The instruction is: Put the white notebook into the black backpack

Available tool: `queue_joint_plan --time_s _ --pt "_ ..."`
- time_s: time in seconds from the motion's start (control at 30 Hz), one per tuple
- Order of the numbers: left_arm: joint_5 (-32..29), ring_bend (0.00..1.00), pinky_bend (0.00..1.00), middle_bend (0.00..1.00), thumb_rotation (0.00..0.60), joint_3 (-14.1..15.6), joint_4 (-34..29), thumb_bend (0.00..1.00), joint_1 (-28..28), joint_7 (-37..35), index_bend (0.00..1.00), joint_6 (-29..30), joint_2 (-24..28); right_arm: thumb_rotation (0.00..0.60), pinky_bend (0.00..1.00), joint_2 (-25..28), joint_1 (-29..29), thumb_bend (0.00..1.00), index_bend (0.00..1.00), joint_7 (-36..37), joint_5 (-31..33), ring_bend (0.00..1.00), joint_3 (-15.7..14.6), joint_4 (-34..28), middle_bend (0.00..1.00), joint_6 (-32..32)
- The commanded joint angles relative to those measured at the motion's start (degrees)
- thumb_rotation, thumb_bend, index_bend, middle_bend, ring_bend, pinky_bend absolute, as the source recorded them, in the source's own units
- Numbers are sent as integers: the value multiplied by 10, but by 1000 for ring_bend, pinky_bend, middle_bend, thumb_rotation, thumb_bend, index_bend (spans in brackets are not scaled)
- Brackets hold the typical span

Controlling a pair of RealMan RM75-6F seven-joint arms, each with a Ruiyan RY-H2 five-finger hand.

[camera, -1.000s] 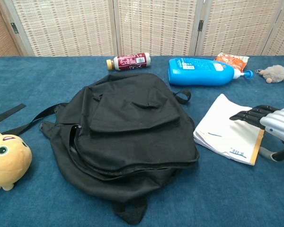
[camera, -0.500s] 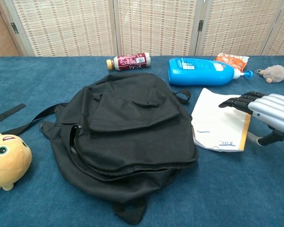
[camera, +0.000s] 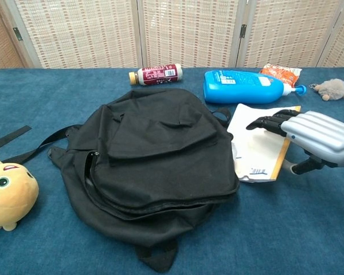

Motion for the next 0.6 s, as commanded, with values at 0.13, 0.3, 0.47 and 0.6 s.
queue_joint_plan --time_s 0.13,0.3,0.47,0.6 --pt "2 173 54 167 600 0 0 219 -2 1 156 -1 -2 600 114 -2 0 506 205 6 1 185 0 -5 171 6" --pt "1 173 53 167 600 -1 -1 218 -3 2 158 -2 -1 600 114 -7 -3 505 291 13 4 186 0 -1 165 12" --pt "2 173 54 167 600 0 -2 219 -4 3 158 -3 -1 600 114 -15 -4 506 354 22 4 197 0 9 184 19" --pt "1 173 53 167 600 -1 -2 219 -4 3 158 -3 -2 600 118 -19 -5 505 409 27 4 202 0 15 219 23"
